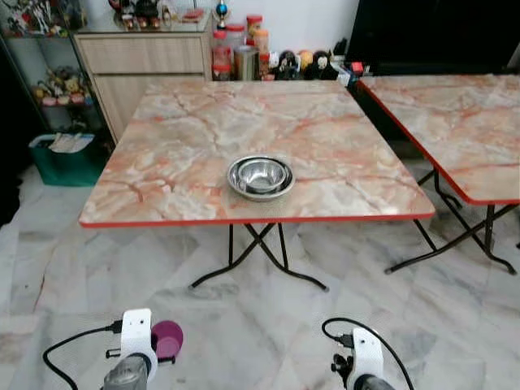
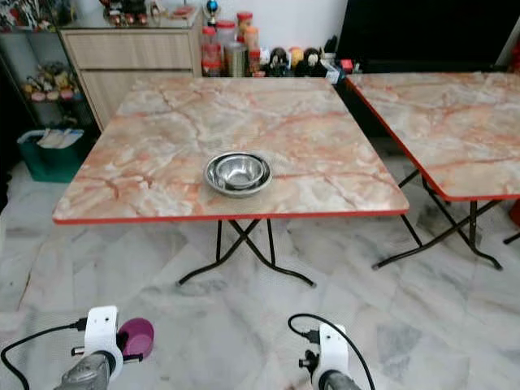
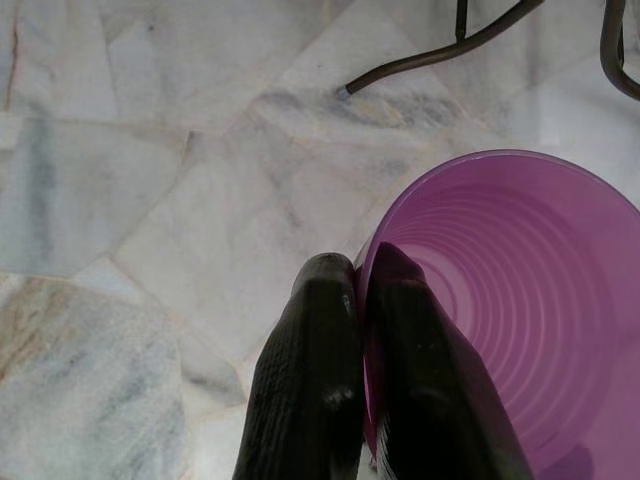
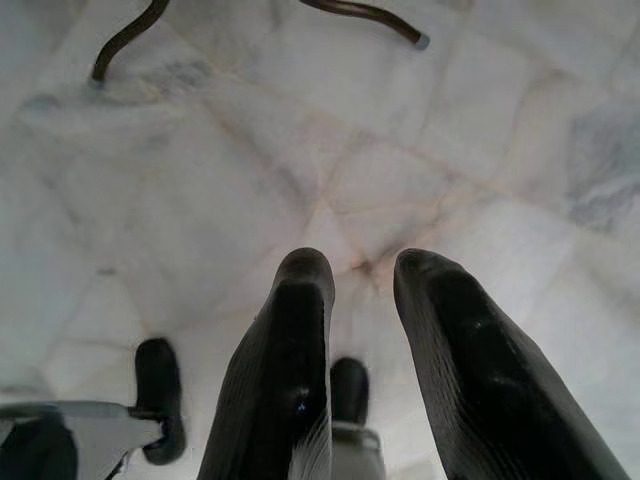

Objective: Setting the table

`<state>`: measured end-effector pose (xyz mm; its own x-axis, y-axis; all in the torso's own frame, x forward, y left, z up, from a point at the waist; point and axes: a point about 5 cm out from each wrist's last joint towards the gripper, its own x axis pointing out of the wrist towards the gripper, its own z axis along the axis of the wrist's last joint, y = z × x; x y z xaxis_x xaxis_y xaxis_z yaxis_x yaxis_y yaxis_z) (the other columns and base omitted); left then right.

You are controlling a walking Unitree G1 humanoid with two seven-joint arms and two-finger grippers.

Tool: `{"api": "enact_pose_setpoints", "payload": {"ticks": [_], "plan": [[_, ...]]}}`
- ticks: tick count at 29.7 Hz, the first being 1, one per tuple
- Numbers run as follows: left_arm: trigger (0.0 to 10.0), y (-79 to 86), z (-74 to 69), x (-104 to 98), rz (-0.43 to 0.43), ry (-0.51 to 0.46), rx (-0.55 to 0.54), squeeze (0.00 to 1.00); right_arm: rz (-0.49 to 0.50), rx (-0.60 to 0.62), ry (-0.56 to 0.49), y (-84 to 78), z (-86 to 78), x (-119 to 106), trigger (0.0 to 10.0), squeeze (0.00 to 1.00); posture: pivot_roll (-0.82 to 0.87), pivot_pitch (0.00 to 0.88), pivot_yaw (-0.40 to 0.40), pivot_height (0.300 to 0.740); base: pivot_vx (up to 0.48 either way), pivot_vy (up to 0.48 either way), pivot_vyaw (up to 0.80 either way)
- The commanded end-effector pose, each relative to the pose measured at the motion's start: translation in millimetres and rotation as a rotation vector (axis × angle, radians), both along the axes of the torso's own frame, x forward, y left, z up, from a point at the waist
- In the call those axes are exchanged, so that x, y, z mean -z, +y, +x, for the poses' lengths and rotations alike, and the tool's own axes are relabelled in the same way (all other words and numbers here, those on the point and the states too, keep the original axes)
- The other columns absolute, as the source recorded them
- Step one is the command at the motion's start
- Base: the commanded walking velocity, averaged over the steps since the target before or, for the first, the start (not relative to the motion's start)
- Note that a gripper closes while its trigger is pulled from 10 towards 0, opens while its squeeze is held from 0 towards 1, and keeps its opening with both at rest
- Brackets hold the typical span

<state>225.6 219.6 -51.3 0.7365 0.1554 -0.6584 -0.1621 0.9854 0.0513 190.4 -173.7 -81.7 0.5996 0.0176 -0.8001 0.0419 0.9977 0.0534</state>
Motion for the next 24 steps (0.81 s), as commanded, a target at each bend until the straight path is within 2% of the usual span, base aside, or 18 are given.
{"api": "enact_pose_setpoints", "payload": {"ticks": [1,4,19,21,24], "plan": [[10.0,-0.1,-2.5,2.0,-0.006,0.016,0.004,0.00,-0.027,-0.015,-0.020,-1.5,4.6,-2.7,10.0,0.00,0.10,0.000,-0.020,0.740,0.394,0.000,0.80],[10.0,-0.8,-2.1,1.9,-0.010,0.015,0.007,0.00,-0.012,0.013,-0.019,-1.4,3.6,-2.1,10.0,0.00,0.09,0.000,-0.018,0.740,0.396,0.000,0.74],[10.0,-3.5,-0.3,1.7,0.004,0.027,0.039,0.00,-0.010,0.024,-0.013,-1.0,3.9,-2.0,10.0,0.00,0.10,0.000,-0.022,0.740,0.392,0.000,0.00],[10.0,-3.2,-2.8,4.0,0.036,0.063,0.055,0.00,-0.009,0.021,-0.012,-1.0,4.1,-2.1,10.0,0.00,0.10,0.000,-0.023,0.740,0.122,0.000,0.00],[10.0,-3.4,-3.8,4.5,0.031,0.060,0.054,0.00,-0.008,0.019,-0.012,-1.0,4.4,-2.2,10.0,0.00,0.10,0.000,-0.025,0.740,0.000,0.000,0.00]]}}
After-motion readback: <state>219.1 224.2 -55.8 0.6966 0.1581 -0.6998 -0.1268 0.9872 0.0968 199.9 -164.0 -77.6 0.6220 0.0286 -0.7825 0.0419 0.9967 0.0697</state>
